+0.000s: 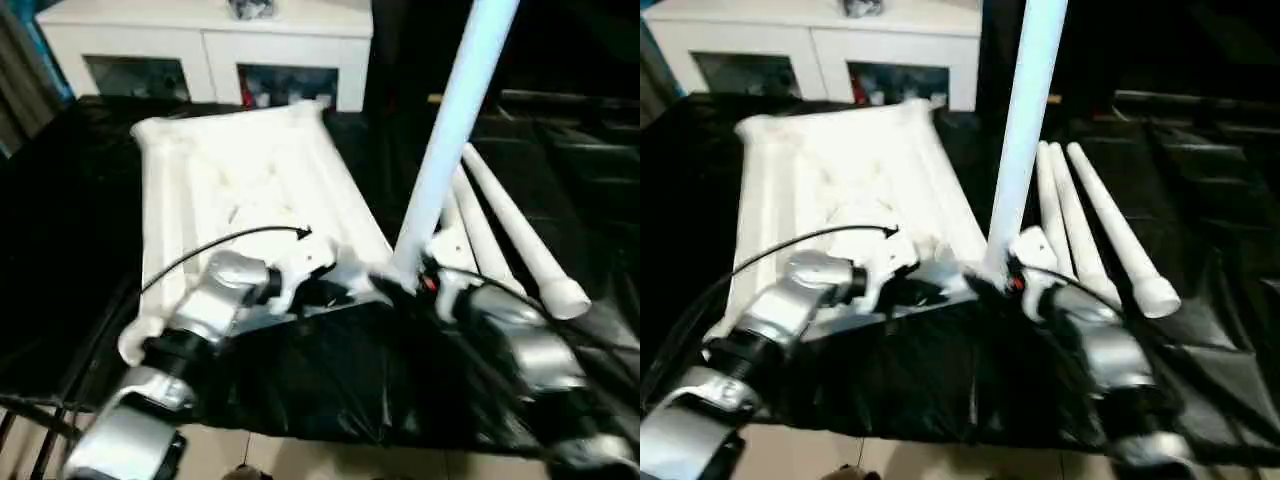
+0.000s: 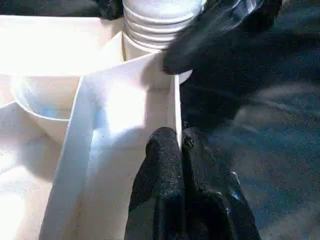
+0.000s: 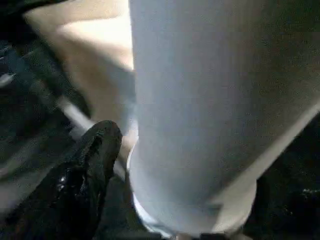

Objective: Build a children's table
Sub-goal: Rotate leg to tighten

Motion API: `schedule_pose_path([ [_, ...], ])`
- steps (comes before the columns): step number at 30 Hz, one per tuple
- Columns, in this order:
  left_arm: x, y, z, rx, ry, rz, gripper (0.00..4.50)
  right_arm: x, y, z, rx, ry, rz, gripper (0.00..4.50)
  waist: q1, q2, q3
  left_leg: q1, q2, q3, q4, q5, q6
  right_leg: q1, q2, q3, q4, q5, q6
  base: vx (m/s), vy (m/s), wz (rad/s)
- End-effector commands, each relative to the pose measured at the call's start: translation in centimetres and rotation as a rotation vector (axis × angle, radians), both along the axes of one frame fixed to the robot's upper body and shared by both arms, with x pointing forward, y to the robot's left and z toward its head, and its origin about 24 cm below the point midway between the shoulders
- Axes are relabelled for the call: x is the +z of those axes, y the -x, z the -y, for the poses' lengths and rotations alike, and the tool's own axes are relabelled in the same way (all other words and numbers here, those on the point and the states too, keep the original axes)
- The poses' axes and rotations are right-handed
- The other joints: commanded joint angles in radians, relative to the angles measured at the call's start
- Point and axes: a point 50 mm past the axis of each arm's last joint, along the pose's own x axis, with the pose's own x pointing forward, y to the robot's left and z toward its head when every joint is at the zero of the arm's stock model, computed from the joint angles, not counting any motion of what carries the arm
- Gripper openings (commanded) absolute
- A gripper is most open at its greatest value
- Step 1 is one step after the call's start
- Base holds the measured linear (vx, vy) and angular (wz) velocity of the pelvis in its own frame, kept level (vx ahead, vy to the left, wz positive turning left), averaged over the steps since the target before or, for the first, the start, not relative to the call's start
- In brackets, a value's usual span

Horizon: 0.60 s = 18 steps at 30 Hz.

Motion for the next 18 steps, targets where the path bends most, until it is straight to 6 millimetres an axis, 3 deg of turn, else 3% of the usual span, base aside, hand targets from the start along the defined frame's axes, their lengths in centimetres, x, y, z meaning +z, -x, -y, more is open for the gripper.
schedule_pose_path([
  [1, 0.1, 0.5, 1.2, -0.094, 0.005, 0.014, 0.00, 0.2, 0.9, -1.7, 0.159, -0.019, -0.011, 3.79, -0.001, -0.008, -0.063, 0.014, 0.060, -0.015, -0.065, -0.182, 0.098, 0.046, -0.070, 0.057, -0.065, -0.128, -0.257, 0.000, 0.000, 0.00],
  [5, 0.1, 0.6, 0.5, -0.146, -0.013, 0.002, 0.00, 0.3, 1.7, -1.2, 0.272, 0.000, -0.063, 3.55, 0.002, -0.009, -0.060, 0.018, 0.062, -0.016, -0.069, -0.229, 0.068, 0.043, -0.069, 0.058, -0.071, -0.207, -0.239, 0.000, 0.000, 0.00],
  [13, 0.2, 0.5, 0.0, -0.188, -0.034, -0.003, 0.00, 0.0, 2.5, -1.2, 0.350, 0.035, -0.099, 2.99, 0.006, -0.009, -0.065, 0.014, 0.061, -0.016, -0.065, -0.176, 0.078, 0.046, -0.071, 0.058, -0.061, -0.129, -0.259, 0.000, 0.000, 0.00],
  [14, 0.3, 0.6, 0.0, -0.187, -0.028, -0.005, 0.00, -0.1, 2.5, -1.3, 0.340, 0.018, -0.105, 2.94, 0.007, -0.009, -0.066, 0.014, 0.061, -0.016, -0.064, -0.174, 0.079, 0.046, -0.072, 0.057, -0.060, -0.126, -0.261, 0.000, 0.000, 0.00],
  [15, 0.3, 0.6, -0.1, -0.185, -0.025, -0.006, 0.00, -0.1, 2.6, -1.5, 0.330, 0.003, -0.110, 2.79, 0.006, -0.017, -0.066, 0.013, 0.061, -0.015, -0.064, -0.166, 0.084, 0.047, -0.072, 0.057, -0.059, -0.120, -0.261, 0.000, 0.000, 0.00],
  [18, 0.4, 0.3, 0.0, -0.140, -0.010, -0.017, 0.00, -0.5, 2.5, -1.9, 0.251, -0.043, -0.122, 2.74, 0.007, -0.013, -0.066, 0.014, 0.062, -0.015, -0.064, -0.163, 0.084, 0.046, -0.072, 0.057, -0.059, -0.128, -0.259, 0.000, 0.000, 0.00],
])
